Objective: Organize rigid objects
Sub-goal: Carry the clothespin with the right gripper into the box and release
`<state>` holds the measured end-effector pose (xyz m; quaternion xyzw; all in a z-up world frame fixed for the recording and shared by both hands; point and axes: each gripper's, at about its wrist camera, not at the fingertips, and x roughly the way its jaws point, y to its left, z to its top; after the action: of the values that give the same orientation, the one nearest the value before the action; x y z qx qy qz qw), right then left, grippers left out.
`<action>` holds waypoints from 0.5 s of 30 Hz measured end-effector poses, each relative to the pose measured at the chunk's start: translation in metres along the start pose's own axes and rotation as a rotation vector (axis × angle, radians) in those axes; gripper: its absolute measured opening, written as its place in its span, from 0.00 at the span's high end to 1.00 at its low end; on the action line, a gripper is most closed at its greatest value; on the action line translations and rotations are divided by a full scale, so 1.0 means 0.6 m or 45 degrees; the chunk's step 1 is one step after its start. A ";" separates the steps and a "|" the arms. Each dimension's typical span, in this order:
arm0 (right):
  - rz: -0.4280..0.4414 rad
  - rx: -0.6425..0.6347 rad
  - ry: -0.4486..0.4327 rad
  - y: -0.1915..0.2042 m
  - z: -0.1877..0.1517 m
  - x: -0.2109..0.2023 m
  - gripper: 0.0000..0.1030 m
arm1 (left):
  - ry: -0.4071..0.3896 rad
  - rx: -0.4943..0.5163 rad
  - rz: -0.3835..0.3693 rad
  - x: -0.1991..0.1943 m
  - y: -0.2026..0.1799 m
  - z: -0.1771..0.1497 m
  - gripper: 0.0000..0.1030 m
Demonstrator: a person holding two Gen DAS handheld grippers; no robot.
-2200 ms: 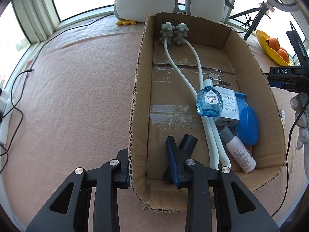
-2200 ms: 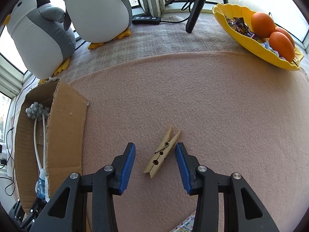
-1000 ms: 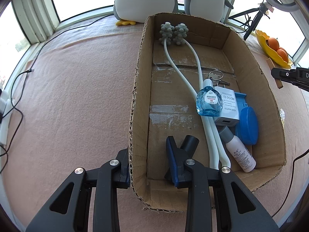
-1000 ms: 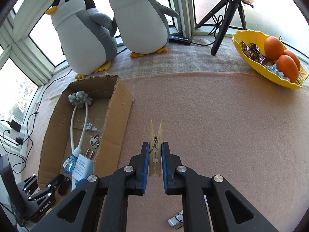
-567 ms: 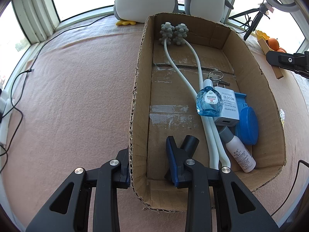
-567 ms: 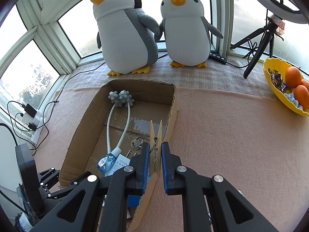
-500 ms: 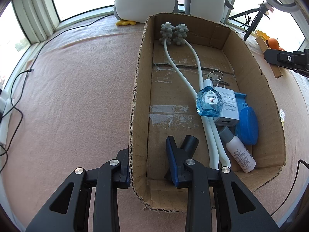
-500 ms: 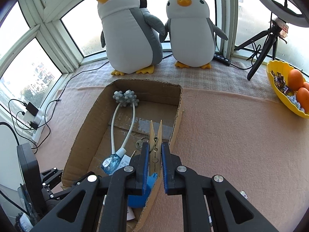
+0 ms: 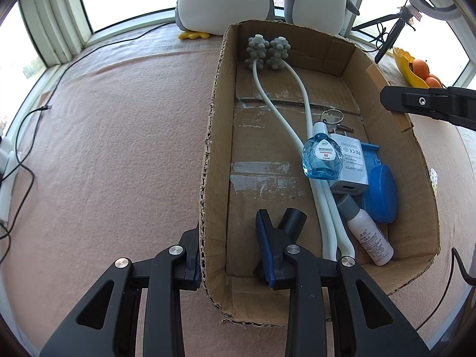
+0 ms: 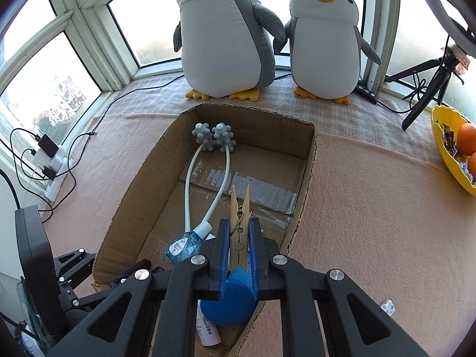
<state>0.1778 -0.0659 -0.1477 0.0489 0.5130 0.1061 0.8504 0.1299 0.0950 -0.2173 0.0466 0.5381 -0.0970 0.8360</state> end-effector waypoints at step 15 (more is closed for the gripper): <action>0.020 -0.013 -0.027 0.003 -0.009 -0.026 0.68 | -0.002 0.001 0.000 0.000 0.001 0.000 0.72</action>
<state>0.1659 -0.0677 -0.1363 0.0498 0.5029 0.1150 0.8552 0.1298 0.0955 -0.2175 0.0469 0.5375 -0.0974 0.8363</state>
